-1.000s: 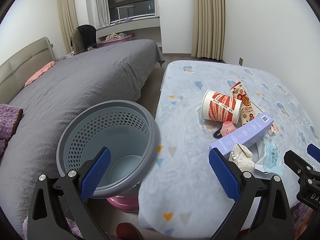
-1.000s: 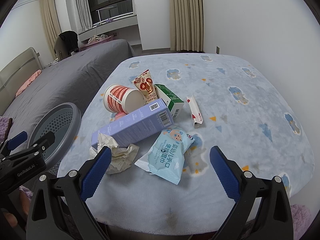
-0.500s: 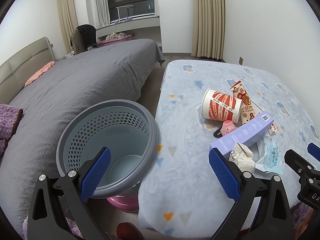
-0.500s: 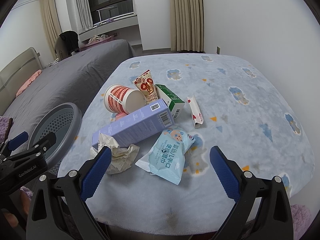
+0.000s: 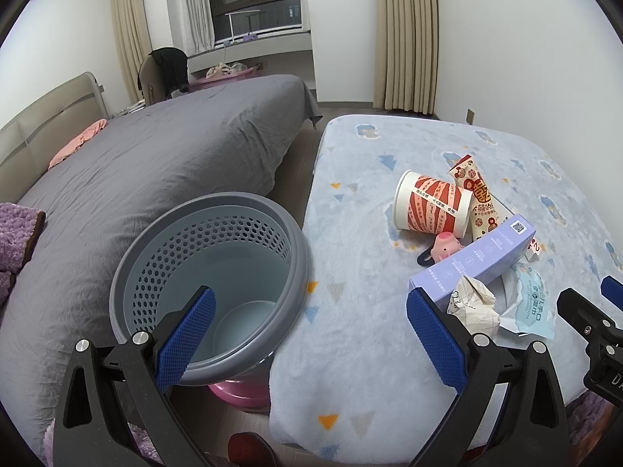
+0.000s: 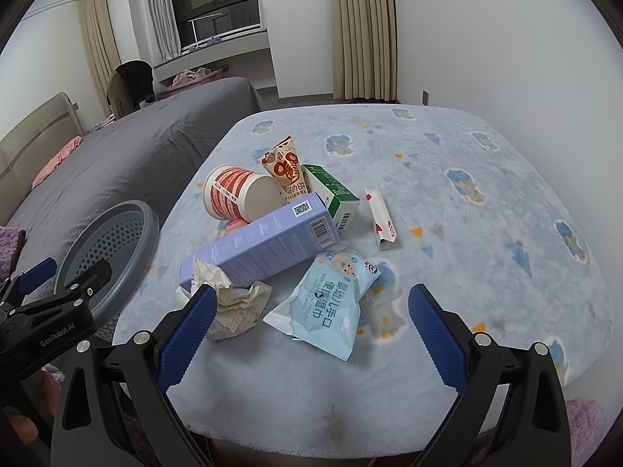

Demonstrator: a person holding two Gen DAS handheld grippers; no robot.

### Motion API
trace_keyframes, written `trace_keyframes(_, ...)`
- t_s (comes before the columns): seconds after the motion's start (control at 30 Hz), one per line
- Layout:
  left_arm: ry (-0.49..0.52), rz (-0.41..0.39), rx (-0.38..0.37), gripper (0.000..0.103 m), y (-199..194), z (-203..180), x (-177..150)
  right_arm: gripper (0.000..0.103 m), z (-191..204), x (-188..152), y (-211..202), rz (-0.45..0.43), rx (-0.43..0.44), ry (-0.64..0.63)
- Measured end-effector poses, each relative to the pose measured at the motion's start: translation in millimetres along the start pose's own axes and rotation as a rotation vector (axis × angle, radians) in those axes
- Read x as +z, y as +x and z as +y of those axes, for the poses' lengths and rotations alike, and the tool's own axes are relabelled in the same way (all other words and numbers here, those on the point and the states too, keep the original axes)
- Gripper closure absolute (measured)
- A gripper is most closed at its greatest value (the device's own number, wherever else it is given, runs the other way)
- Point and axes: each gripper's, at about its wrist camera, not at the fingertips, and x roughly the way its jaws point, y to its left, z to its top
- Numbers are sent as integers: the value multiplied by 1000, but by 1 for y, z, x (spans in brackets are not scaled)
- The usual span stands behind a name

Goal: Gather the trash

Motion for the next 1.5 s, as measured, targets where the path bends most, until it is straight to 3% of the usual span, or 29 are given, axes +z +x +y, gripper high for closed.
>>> trace_keyframes(0.77,17,18,-7,6,7,-7,-8,9,-31,-15,20,51,36,29)
trace_keyframes(1.1,34,48,-7,6,15,-16,-9,9,-30,-11,60,133,42,69)
trace_keyframes(1.5,49,42,-32,6,14,-22,-8,9,-26,-3,100,226,-25,99)
